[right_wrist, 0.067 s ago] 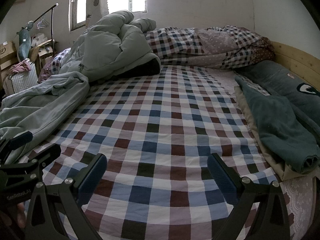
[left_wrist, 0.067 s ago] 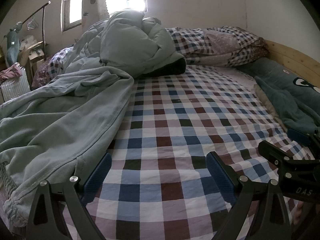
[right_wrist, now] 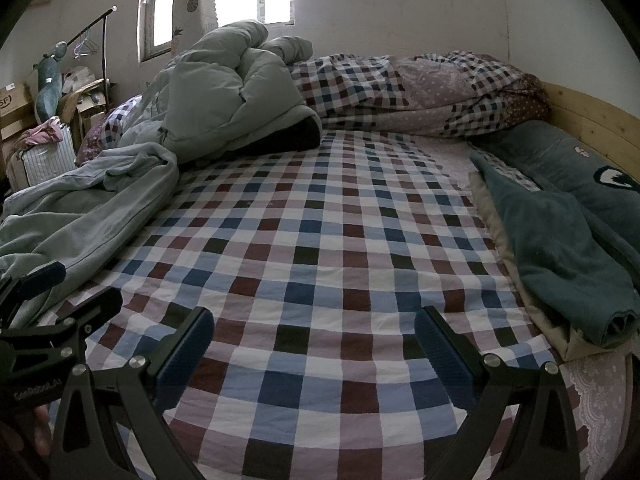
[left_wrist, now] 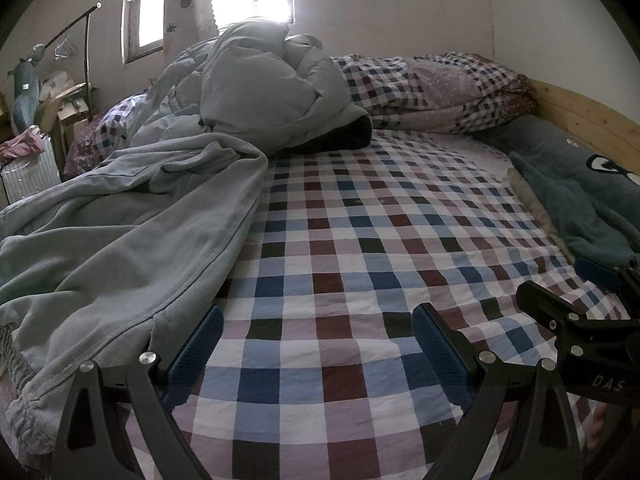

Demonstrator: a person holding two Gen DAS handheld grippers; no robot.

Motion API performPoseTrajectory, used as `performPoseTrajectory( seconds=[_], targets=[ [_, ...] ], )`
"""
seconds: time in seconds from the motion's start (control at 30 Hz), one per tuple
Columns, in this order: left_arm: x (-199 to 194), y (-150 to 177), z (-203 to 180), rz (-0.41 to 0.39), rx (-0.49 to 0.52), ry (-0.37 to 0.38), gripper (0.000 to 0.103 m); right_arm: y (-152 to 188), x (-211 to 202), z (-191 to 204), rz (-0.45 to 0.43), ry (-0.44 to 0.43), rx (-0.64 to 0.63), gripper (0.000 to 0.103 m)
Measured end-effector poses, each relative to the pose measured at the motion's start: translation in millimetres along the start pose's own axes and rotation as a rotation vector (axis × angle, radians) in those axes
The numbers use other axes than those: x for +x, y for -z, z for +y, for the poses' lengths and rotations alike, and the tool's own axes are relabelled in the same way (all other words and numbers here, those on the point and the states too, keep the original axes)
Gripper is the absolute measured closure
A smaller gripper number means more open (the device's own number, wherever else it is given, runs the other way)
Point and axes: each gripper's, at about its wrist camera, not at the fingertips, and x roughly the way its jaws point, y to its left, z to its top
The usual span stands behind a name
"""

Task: Fold clothes

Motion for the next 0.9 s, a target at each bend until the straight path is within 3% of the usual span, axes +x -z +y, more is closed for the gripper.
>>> performPoseTrajectory(
  seconds=[0.9],
  targets=[
    [-0.9,-0.4,4.1,-0.004,-0.014,-0.012,0.006,-0.5,0.0,-0.4,-0.003,0.006,-0.002,0.000]
  ],
)
